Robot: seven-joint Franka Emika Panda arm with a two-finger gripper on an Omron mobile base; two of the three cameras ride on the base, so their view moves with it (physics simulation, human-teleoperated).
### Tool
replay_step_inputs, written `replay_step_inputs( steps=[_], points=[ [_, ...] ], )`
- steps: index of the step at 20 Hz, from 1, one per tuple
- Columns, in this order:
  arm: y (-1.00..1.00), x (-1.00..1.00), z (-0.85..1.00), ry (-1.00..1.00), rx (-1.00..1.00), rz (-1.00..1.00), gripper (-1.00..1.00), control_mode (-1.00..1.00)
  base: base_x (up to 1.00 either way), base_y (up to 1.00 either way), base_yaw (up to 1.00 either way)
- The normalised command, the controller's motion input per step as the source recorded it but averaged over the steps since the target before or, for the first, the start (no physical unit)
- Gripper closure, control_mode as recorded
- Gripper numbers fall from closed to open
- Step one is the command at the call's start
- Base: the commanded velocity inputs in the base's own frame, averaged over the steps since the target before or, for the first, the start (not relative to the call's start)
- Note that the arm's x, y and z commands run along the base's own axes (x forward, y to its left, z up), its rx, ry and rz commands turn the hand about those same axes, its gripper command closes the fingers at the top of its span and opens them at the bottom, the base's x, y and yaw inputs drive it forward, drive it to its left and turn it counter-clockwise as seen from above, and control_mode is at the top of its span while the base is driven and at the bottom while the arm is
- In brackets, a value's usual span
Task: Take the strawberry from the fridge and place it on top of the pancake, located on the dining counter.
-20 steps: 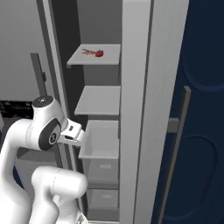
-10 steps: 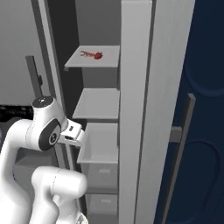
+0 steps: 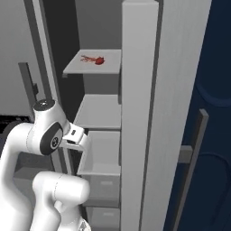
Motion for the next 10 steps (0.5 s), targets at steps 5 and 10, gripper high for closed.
replay_step_inputs(
  steps=[5,10],
  points=[
    [0.0,0.0,0.0,0.0,0.0,0.0,-1.0,1.0,0.05,-0.42,0.05],
    [0.0,0.0,0.0,0.0,0.0,0.0,-1.0,1.0,0.03,-0.36,0.0]
  ],
)
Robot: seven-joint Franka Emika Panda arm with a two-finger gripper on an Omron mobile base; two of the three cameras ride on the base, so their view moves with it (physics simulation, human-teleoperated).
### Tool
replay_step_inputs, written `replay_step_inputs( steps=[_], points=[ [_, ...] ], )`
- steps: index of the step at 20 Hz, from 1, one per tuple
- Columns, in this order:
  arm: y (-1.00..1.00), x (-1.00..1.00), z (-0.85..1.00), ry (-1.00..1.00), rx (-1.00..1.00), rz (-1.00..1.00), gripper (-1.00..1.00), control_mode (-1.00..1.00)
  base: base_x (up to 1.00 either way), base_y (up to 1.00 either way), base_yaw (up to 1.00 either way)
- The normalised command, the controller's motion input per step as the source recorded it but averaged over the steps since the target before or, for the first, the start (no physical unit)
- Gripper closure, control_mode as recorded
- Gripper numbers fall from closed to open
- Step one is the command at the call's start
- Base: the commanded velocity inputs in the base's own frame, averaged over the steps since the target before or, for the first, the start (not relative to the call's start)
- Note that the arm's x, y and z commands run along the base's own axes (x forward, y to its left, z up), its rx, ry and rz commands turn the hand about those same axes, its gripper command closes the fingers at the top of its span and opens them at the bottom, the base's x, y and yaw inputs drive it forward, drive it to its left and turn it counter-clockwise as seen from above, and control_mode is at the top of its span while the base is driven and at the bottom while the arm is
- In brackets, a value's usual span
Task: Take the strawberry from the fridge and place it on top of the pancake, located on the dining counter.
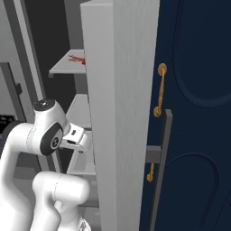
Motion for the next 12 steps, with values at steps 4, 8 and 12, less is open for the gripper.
replay_step_inputs(
  steps=[4,8,12],
  points=[
    [0.0,0.0,0.0,0.0,0.0,0.0,-1.0,1.0,0.05,0.0,0.0],
    [0.0,0.0,0.0,0.0,0.0,0.0,-1.0,1.0,0.0,0.0,0.0],
    [0.0,0.0,0.0,0.0,0.0,0.0,-1.0,1.0,0.0,0.0,0.0]
  ],
)
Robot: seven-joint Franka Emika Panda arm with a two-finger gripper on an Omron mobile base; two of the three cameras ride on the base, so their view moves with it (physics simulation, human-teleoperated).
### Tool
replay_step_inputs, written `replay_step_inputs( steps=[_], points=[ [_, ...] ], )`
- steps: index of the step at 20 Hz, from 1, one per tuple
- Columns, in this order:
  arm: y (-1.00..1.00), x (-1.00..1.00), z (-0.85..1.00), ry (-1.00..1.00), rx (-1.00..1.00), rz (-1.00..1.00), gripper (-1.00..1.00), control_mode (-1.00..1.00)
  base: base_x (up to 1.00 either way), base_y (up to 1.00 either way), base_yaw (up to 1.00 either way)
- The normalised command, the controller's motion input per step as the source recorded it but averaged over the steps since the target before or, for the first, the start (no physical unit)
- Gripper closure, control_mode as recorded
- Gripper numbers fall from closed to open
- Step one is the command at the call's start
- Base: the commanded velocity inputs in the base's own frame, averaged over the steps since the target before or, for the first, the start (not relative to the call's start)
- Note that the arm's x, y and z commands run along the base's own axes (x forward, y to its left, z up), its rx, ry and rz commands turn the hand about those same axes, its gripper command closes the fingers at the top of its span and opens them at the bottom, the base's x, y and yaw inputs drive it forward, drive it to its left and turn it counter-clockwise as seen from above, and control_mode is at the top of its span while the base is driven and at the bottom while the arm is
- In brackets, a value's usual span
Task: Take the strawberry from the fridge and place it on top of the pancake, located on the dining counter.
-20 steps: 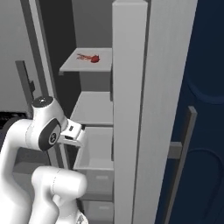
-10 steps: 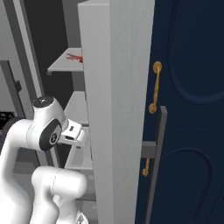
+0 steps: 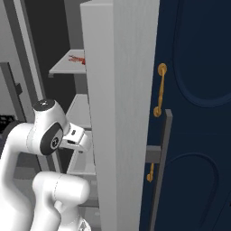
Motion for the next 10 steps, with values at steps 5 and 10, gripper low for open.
replay_step_inputs(
  steps=[5,10],
  points=[
    [0.14,0.09,0.3,-0.3,-0.02,0.01,-1.0,-1.0,0.0,0.0,0.0],
    [0.25,0.33,0.81,-0.51,0.01,0.09,-1.0,-1.0,0.0,0.0,0.0]
  ],
)
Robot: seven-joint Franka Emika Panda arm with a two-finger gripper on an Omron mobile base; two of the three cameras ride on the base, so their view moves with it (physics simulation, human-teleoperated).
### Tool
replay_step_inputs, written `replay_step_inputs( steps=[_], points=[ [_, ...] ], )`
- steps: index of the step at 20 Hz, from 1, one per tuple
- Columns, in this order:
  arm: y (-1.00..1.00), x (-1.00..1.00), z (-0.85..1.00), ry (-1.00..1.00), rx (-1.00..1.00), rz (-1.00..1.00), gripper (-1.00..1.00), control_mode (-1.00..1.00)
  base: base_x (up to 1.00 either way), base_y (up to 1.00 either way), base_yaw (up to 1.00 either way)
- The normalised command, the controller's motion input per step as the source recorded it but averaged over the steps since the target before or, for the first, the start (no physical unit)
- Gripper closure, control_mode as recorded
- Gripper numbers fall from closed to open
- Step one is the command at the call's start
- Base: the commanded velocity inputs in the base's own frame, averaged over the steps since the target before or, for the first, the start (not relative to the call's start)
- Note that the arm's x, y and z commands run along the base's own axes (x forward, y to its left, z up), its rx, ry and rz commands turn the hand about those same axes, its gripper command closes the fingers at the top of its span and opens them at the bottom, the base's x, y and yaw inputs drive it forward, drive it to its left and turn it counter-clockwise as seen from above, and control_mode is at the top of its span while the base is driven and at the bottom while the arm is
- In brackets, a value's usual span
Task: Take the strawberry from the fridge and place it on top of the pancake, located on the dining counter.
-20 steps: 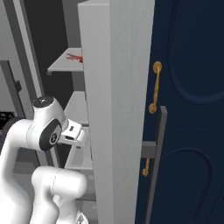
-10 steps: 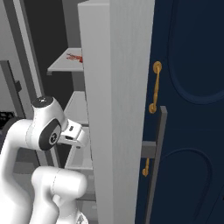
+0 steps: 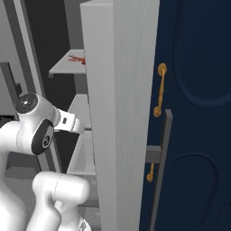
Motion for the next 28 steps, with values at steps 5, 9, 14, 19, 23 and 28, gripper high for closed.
replay_step_inputs(
  steps=[5,9,14,19,23,28],
  points=[
    [0.03,0.36,0.94,-0.39,0.02,0.0,-1.0,-1.0,0.0,0.0,0.0],
    [0.0,0.17,1.0,-0.29,0.06,-0.01,-1.0,-1.0,0.0,0.0,0.0],
    [0.0,0.24,1.0,-0.13,0.07,0.0,-1.0,-1.0,0.0,0.0,0.0],
    [-0.02,0.33,0.68,0.01,0.01,0.0,-1.0,-1.0,0.0,0.0,0.0],
    [-0.17,0.64,0.06,0.08,0.01,0.0,-1.0,-1.0,0.0,0.0,0.0],
    [0.0,0.63,0.21,0.08,-0.13,0.0,-1.0,-1.0,0.0,0.0,0.0]
  ],
)
